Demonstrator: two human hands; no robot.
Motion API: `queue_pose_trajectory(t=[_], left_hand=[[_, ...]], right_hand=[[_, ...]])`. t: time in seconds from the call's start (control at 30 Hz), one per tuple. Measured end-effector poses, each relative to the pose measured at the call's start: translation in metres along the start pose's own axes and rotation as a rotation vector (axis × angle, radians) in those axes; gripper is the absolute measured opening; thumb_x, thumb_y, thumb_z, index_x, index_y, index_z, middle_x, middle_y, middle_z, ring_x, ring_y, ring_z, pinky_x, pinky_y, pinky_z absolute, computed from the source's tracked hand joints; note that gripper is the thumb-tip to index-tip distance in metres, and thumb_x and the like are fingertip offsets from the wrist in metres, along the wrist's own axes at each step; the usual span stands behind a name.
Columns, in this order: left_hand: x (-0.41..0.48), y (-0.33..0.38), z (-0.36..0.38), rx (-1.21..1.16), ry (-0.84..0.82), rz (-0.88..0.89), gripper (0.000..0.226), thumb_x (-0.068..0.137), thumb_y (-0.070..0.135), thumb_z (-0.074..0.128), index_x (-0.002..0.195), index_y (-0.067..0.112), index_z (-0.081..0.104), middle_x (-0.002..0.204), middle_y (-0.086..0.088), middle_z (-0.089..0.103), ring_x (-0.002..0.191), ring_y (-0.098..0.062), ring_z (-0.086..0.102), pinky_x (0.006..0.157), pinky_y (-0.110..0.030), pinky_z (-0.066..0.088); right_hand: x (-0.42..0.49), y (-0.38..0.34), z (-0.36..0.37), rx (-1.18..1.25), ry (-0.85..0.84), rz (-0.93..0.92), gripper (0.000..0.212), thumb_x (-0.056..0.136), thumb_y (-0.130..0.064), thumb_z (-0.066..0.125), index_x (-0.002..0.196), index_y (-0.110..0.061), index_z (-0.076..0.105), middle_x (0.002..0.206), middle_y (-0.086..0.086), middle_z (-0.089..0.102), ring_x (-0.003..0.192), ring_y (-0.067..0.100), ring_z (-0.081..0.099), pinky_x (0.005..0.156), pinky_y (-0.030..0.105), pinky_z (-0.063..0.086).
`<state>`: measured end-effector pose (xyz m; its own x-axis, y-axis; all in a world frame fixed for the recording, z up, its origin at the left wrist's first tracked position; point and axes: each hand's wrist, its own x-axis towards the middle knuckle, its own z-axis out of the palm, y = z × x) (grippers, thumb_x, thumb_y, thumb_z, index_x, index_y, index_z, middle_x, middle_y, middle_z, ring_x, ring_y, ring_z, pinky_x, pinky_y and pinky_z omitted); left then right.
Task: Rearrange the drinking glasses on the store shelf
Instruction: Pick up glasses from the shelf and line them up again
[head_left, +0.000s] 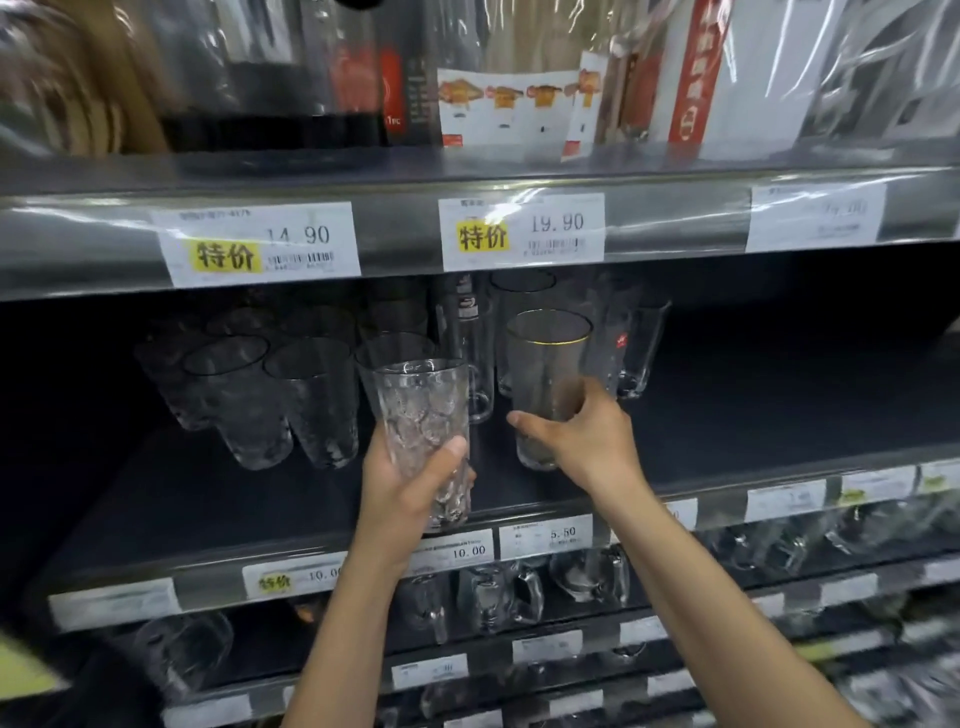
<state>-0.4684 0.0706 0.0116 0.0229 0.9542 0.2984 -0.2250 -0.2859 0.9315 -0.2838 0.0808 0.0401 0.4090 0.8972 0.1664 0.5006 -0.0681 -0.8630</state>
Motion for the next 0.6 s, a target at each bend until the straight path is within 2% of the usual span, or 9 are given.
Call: queue_pose_trajectory(t=[0.07,0.13,0.23,0.33,0.43,0.5,0.6], left_hand=[[0.001,-0.004,-0.001,0.012,-0.023,0.009,0.054,0.065,0.033,0.078,0.113,0.019,0.058,0.092,-0.002,0.074,0.077,-0.026,0.070,0.069,-0.036,0.061],[0.000,-0.006,-0.001,0.029,-0.050,0.023,0.062,0.064,0.036,0.077,0.117,0.012,0.056,0.095,-0.007,0.072,0.080,-0.030,0.069,0.071,-0.038,0.060],[0.000,-0.009,-0.002,0.058,-0.067,0.022,0.062,0.065,0.036,0.078,0.118,0.013,0.056,0.097,-0.006,0.071,0.085,-0.029,0.068,0.077,-0.043,0.058],[-0.001,-0.008,-0.001,0.066,-0.064,0.016,0.057,0.067,0.033,0.078,0.116,0.015,0.057,0.097,-0.004,0.071,0.086,-0.027,0.069,0.083,-0.050,0.057],[-0.002,-0.007,0.000,0.069,-0.041,0.011,0.045,0.074,0.022,0.076,0.115,0.016,0.058,0.098,-0.003,0.073,0.088,-0.029,0.070,0.090,-0.056,0.055],[-0.002,-0.006,0.001,0.068,-0.020,0.018,0.046,0.074,0.026,0.077,0.115,0.018,0.059,0.102,-0.006,0.073,0.093,-0.035,0.070,0.093,-0.060,0.052],[-0.002,-0.006,0.000,0.070,-0.001,0.020,0.049,0.072,0.035,0.078,0.115,0.020,0.060,0.103,-0.009,0.072,0.093,-0.038,0.068,0.093,-0.066,0.049]], right_hand=[[0.001,0.001,0.003,-0.009,0.018,-0.003,0.063,0.070,-0.044,0.087,0.118,-0.016,0.057,0.106,-0.002,0.067,0.097,0.015,0.060,0.072,0.022,0.044],[0.001,0.001,0.006,-0.006,0.031,-0.002,0.068,0.071,-0.044,0.086,0.124,-0.016,0.055,0.113,0.000,0.066,0.102,0.017,0.060,0.078,0.023,0.044],[0.000,0.001,0.011,0.004,0.049,-0.005,0.073,0.072,-0.045,0.085,0.130,-0.017,0.050,0.119,0.001,0.064,0.106,0.018,0.059,0.082,0.025,0.045],[0.000,0.003,0.017,0.040,0.080,-0.005,0.079,0.072,-0.045,0.086,0.133,-0.019,0.044,0.124,0.003,0.060,0.113,0.023,0.058,0.094,0.034,0.050],[0.001,0.008,0.025,0.079,0.128,-0.026,0.076,0.071,-0.041,0.087,0.128,-0.018,0.043,0.126,0.003,0.057,0.114,0.024,0.058,0.097,0.039,0.050],[0.003,0.010,0.028,0.072,0.167,-0.040,0.072,0.070,-0.041,0.088,0.124,-0.017,0.045,0.125,0.003,0.057,0.112,0.024,0.058,0.096,0.043,0.051],[0.002,0.010,0.031,0.038,0.188,-0.048,0.073,0.074,-0.042,0.085,0.128,-0.012,0.046,0.128,0.004,0.055,0.114,0.022,0.055,0.097,0.041,0.049]])
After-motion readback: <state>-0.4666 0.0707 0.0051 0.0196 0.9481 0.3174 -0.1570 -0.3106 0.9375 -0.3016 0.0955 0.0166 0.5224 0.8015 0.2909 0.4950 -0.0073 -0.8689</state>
